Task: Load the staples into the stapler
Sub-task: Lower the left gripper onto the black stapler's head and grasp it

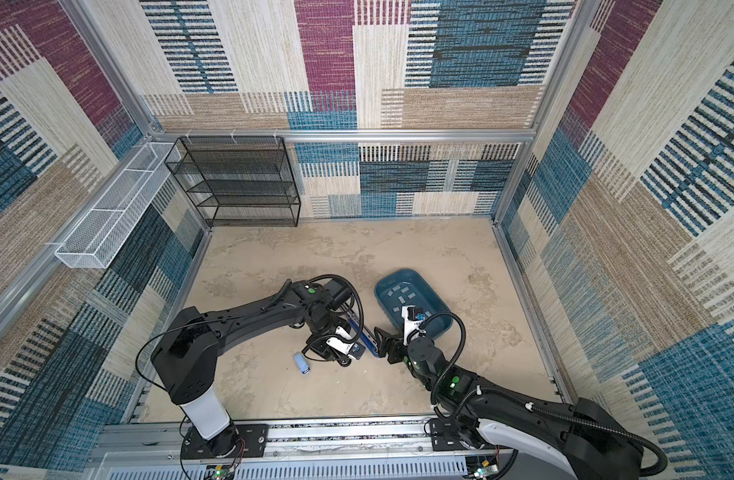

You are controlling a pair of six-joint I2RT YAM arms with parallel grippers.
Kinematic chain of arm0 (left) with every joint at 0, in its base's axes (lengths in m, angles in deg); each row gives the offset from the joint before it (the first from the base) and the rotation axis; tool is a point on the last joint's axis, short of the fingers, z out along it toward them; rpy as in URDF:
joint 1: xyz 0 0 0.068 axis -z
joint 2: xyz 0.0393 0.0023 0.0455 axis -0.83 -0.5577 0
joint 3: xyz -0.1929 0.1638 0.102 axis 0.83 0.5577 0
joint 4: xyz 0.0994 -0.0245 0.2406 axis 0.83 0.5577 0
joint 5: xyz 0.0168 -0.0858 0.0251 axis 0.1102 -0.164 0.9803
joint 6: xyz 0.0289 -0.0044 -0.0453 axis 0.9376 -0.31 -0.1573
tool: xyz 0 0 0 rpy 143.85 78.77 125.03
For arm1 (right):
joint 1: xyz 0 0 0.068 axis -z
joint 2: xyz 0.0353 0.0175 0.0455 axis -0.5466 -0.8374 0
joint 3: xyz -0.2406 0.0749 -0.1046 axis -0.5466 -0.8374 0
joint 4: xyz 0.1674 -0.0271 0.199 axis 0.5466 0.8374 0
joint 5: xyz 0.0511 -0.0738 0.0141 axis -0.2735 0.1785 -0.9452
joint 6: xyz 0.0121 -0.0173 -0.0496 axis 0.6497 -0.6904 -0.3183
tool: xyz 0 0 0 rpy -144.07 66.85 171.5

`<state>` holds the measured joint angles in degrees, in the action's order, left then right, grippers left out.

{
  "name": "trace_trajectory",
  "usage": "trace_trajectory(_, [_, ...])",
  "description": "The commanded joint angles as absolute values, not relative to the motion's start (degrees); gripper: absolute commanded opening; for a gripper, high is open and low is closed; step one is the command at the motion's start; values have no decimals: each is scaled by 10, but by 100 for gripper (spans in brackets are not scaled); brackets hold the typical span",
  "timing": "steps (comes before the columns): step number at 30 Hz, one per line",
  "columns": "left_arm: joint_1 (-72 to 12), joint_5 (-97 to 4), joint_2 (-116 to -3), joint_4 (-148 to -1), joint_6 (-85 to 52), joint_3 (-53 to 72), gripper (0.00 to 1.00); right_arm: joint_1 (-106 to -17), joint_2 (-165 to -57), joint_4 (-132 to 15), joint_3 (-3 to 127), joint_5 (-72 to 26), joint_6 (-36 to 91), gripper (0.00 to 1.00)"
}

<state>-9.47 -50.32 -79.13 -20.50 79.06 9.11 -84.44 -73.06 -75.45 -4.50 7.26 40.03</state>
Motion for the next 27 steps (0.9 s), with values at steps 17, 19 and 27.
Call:
trace_trajectory(17, [-103,-461,-838,-215,819,82,53,-845,-722,-755,-52,72,404,88])
trace_trajectory(19, [-105,-459,-839,-214,819,80,53,-845,-722,-755,-52,72,404,88])
trace_trajectory(27, [-109,-473,-830,-213,817,76,35,-845,-725,-760,-52,69,403,88])
